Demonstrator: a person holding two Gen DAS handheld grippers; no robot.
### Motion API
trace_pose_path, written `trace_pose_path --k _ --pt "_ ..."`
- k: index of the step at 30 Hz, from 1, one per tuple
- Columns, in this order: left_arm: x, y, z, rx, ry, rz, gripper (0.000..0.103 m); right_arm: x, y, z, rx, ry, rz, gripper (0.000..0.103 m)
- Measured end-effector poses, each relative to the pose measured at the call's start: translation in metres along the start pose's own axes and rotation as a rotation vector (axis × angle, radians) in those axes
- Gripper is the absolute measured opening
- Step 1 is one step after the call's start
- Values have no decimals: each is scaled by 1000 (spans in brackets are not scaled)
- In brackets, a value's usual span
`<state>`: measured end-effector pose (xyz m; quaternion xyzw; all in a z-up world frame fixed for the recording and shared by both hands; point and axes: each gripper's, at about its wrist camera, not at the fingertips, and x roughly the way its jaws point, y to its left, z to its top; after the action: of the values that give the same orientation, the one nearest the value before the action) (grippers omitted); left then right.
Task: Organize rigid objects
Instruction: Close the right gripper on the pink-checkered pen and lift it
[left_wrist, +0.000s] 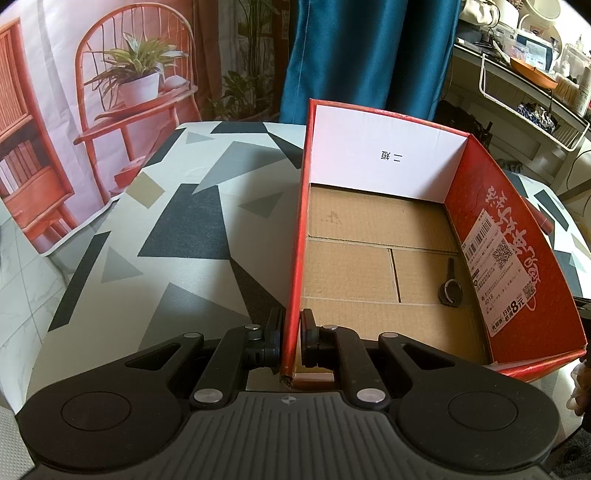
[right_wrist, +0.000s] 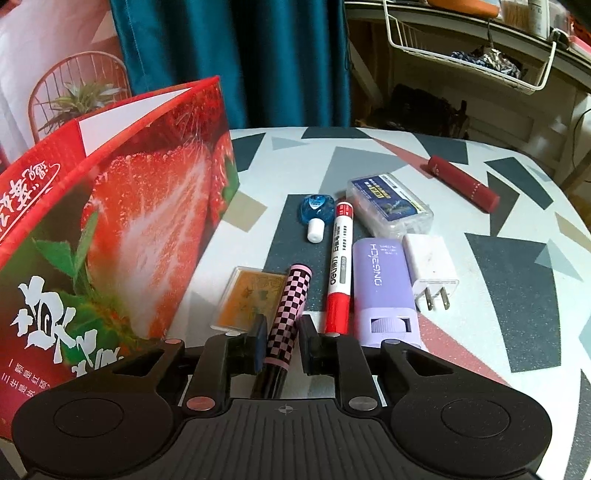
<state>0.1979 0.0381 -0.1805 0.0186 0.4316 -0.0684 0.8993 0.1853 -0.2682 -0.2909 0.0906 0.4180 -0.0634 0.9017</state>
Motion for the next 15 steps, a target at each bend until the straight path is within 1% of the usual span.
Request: trace_pose_path --k 4,6,8,15 --pt "0 0 0 -2 0 0 11 4 0 -1 -3 -1 -3 18" --pt "0 1 0 -8 0 -2 11 5 -2 -1 20 0 2 18" --pt "0 0 0 -7 -1 -2 10 4 -5 2 31 5 14 15" --pt "0 0 -1 -6 -3 -2 10 -20 -7 19 41 -79 43 15"
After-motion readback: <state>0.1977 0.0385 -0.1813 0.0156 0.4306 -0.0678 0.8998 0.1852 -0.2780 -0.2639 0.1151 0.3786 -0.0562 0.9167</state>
